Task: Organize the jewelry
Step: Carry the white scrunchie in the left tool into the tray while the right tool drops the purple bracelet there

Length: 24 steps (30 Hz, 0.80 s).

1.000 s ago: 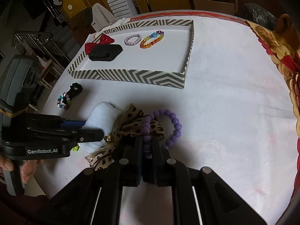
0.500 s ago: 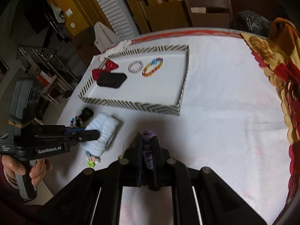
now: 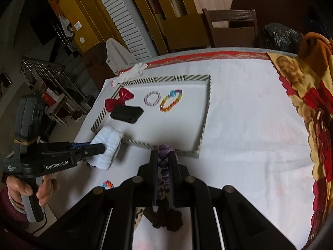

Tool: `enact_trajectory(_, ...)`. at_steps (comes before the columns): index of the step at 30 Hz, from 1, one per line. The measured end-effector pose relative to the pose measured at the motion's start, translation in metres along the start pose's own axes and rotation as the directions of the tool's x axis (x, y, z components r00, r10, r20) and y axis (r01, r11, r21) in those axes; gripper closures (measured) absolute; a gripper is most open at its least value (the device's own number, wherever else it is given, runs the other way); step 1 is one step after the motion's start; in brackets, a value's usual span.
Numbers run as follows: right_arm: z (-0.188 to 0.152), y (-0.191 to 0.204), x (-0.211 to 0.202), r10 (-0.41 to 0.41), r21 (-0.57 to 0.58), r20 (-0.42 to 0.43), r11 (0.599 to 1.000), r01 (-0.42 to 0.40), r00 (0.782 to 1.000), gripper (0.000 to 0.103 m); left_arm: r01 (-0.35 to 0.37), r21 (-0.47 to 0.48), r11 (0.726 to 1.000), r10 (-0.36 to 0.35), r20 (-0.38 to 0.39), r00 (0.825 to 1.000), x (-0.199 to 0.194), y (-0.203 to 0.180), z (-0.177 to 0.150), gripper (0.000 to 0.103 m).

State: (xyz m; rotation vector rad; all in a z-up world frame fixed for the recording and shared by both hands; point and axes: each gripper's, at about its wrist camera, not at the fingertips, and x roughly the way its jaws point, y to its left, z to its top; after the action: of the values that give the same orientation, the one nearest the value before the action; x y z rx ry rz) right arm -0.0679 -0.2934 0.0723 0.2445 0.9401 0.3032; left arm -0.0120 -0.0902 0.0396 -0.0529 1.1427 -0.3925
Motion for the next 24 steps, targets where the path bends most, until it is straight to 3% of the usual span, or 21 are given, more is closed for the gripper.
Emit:
enact_trajectory(13, 0.048, 0.004, 0.031, 0.024, -0.004, 0.004, 1.000, -0.024, 1.000, 0.094, -0.037, -0.029, 0.999, 0.037, 0.000, 0.999, 0.016, 0.016, 0.033, 0.093)
enact_trajectory(24, 0.086, -0.018, 0.088, 0.015, 0.032, -0.048, 0.999, -0.014, 0.999, 0.094, -0.034, -0.057, 0.998, 0.032, -0.041, 0.999, 0.050, 0.016, 0.064, 0.093)
